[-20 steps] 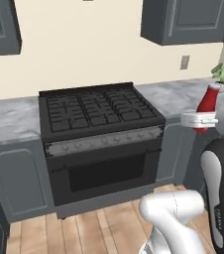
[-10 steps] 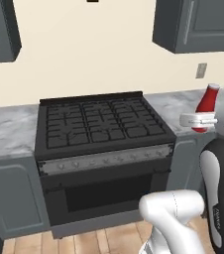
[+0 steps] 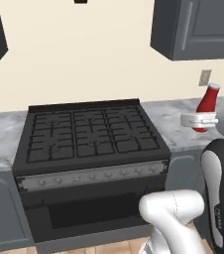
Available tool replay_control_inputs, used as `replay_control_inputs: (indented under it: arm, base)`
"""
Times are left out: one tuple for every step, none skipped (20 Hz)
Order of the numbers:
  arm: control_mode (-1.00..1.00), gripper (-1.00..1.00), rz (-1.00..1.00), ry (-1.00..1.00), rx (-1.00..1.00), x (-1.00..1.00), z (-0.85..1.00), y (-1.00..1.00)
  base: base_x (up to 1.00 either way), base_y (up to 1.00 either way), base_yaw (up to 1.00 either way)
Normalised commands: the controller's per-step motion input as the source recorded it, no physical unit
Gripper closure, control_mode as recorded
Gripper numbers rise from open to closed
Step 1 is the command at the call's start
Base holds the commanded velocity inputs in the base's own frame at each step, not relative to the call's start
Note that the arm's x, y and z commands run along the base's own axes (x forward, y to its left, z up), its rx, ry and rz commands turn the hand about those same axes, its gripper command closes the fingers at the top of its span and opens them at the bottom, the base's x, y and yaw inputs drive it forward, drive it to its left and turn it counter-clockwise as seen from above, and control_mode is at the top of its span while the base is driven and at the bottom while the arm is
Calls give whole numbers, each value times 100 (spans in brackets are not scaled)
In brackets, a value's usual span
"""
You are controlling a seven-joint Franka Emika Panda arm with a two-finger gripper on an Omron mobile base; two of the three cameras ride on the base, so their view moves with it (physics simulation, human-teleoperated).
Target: Take 2 condiments from the cabinet and move them on the counter near the stove.Make sure the condiments are lined up with each other, next to each other.
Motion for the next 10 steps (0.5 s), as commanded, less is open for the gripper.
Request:
replay_control_inputs:
  arm:
    - [100, 100, 0, 0, 0, 0, 0, 0]
    - [100, 100, 0, 0, 0, 0, 0, 0]
    - [100, 100, 0, 0, 0, 0, 0, 0]
    - [100, 100, 0, 0, 0, 0, 0, 0]
    - [100, 100, 0, 0, 0, 0, 0, 0]
    - [100, 100, 0, 0, 0, 0, 0, 0]
    - [100, 100, 0, 0, 0, 0, 0, 0]
    - [100, 100, 0, 0, 0, 0, 0, 0]
    - [100, 100, 0, 0, 0, 0, 0, 0]
    - [100, 100, 0, 0, 0, 0, 0, 0]
  base:
    - [56, -26, 10]
    - [58, -22, 9]
    - [58, -24, 9]
    - [57, -24, 9]
    - [55, -23, 9]
    - [53, -26, 8]
    - [49, -23, 7]
    - [49, -19, 6]
    - [49, -22, 6]
    - [48, -24, 6]
